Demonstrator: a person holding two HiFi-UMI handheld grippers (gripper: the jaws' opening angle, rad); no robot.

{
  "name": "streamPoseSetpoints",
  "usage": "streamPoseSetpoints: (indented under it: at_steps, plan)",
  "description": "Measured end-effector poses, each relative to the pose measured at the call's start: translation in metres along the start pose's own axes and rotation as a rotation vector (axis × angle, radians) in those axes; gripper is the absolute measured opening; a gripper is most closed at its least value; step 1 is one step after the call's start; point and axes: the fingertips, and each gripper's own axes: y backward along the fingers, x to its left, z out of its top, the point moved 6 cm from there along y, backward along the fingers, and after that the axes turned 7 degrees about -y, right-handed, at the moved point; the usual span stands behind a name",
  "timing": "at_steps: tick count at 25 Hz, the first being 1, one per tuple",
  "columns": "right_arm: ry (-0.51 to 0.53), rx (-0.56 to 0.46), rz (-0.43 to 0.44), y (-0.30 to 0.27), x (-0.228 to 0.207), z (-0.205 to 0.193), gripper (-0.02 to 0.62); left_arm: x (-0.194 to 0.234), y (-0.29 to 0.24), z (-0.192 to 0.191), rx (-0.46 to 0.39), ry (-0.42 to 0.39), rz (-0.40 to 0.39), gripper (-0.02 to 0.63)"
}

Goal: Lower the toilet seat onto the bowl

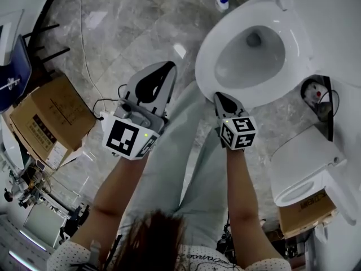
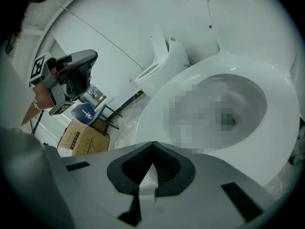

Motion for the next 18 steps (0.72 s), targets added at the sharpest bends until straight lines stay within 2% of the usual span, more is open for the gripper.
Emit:
streamPoseSetpoints:
  at_steps: [9,18]
  plan:
    - [-0.01,0.043,-0.015,-0.029,-0.018,-0.013,0.012,0.001,0.003,-0.025,0.036,0.018,0.0,0.009]
    - [0.006,0.033,-0.033,-0.036,-0.018,-0.009,0.011,0.009,0.008,-0.032,0.049,0.027,0.01,0.009]
